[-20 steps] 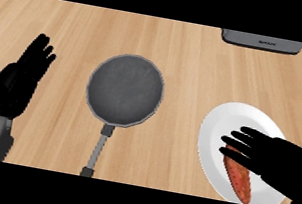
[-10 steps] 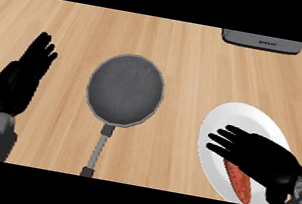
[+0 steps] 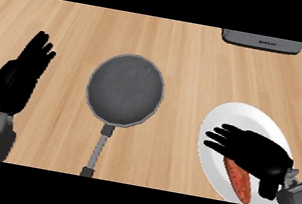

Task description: Pick the sweet potato from the plate and place it in the pan

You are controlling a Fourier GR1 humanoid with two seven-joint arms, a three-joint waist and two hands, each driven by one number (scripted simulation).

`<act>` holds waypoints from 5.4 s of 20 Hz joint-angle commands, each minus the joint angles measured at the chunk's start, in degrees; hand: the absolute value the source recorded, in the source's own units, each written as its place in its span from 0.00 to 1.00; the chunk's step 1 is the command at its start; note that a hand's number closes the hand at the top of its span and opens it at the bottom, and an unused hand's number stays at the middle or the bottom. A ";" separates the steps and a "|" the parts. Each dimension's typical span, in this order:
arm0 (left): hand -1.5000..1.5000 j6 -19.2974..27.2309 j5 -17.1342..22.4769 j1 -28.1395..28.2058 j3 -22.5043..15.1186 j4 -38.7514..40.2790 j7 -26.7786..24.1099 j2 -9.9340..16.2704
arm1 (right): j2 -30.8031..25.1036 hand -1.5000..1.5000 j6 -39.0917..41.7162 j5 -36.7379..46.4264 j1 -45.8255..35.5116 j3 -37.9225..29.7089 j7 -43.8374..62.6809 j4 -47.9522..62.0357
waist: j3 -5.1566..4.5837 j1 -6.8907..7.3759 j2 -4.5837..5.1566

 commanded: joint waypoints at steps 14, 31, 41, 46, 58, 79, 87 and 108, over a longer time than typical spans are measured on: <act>0.50 0.23 -4.00 -1.06 -0.11 -3.14 4.27 -3.27 | 9.53 1.00 -6.57 5.91 -1.24 0.47 -7.02 10.15 | 0.01 0.13 0.01; 0.50 -1.89 -3.14 0.91 1.46 -0.24 1.28 -3.33 | 31.93 1.00 -7.50 11.05 -4.15 -3.78 42.23 0.55 | -0.39 0.65 -1.59; 0.50 -3.89 -2.93 -1.57 -0.83 0.00 1.92 -3.67 | 32.06 1.00 -11.79 16.94 -19.64 4.37 73.15 -4.24 | -0.45 6.16 -0.97; 0.50 -4.51 -3.23 -3.50 -2.38 0.10 2.26 -4.29 | 32.07 1.00 -11.55 15.44 -27.26 6.85 89.42 -2.37 | -0.36 8.18 -0.19; 0.50 -4.00 -4.58 -4.93 -2.89 3.21 0.34 -5.32 | 32.04 1.00 -19.46 8.32 -41.45 10.13 112.63 7.78 | -0.26 7.45 0.55; 0.50 -2.34 -4.33 -4.35 -0.96 0.30 2.56 -5.23 | 32.04 1.00 -46.62 -4.08 -38.89 12.77 105.20 35.61 | 0.01 4.63 0.90; 0.50 -4.07 -3.85 -1.09 -0.40 0.95 -0.80 -4.93 | 32.04 0.00 -57.15 -13.52 -33.12 8.55 103.11 35.97 | 0.03 4.45 0.93; 0.50 -2.16 -4.15 0.77 3.05 0.55 0.73 -3.69 | 32.06 0.00 -94.34 -9.35 -0.15 18.13 87.37 -0.14 | 0.04 -1.47 -0.44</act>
